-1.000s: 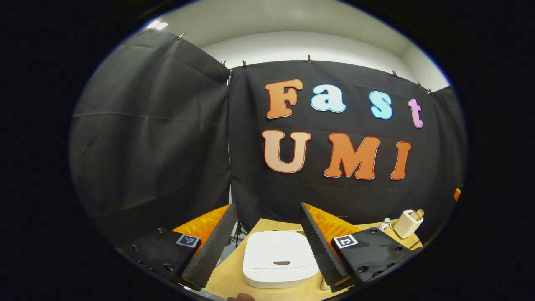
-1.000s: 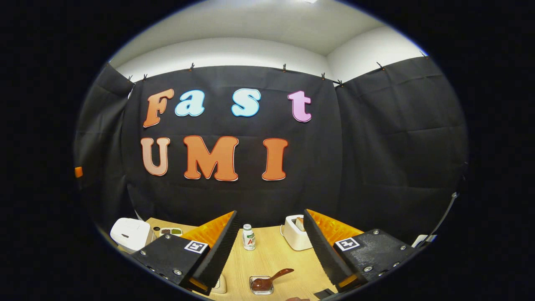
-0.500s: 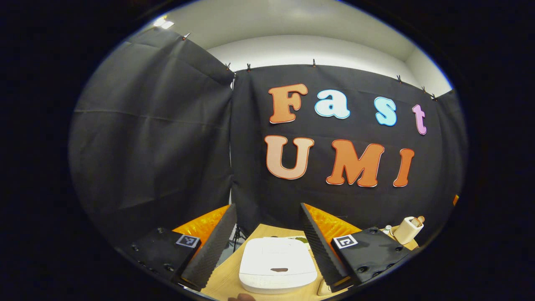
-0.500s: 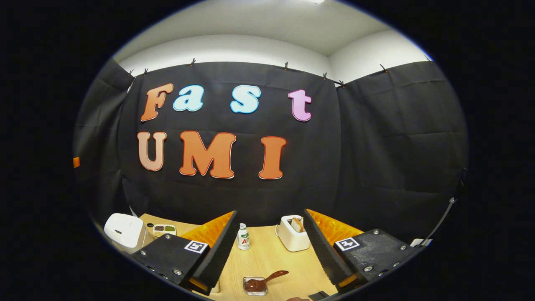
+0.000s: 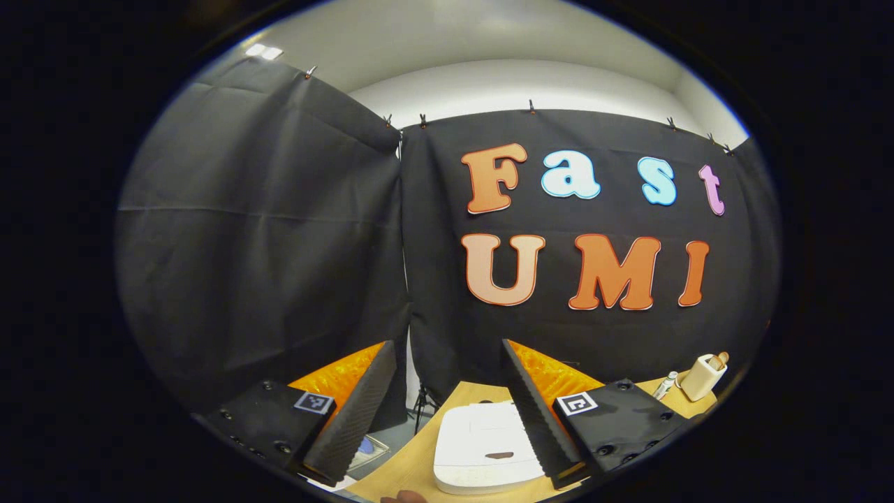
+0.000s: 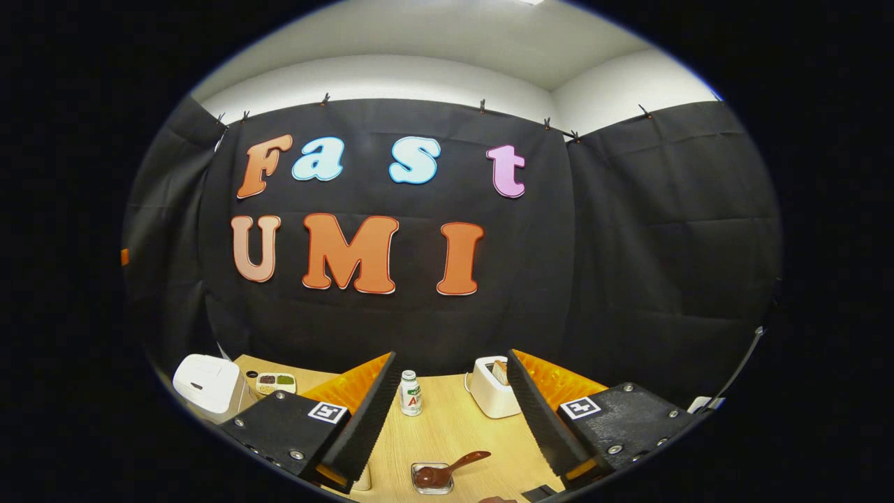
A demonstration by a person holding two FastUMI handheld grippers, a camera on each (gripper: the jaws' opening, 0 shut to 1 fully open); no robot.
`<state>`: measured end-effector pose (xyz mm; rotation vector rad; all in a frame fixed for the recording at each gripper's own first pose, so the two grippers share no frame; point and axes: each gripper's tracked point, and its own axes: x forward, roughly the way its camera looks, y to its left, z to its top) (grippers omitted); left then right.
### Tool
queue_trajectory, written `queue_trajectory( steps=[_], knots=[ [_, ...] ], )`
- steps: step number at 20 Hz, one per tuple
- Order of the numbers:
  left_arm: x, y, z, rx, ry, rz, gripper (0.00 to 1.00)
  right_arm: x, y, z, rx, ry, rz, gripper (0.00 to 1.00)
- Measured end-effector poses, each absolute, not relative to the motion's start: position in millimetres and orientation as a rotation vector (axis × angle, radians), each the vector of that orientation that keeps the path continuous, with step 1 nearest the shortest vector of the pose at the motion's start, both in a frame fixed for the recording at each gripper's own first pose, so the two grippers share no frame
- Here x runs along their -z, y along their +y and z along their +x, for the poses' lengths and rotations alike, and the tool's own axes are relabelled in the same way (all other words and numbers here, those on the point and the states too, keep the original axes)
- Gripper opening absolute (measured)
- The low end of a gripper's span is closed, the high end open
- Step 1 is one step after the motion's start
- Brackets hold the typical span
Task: Close the left gripper, press the button to open the rice cooker; take a wooden spoon from the chopstick holder with the right hand, scoop a spoonful of rice and pour it into the rice cooker, then put the wooden spoon back into the chopstick holder.
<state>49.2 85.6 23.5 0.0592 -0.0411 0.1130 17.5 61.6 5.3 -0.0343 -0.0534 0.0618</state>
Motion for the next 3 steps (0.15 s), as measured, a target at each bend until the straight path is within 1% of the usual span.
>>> queue_trajectory(
  steps=[3],
  knots=[
    [-18.7, 82.9, 49.3, -0.106, -0.031, 0.054, 1.00, -9.4, 67.1, 18.2, -0.071, -0.059, -0.032, 0.95]
  ],
)
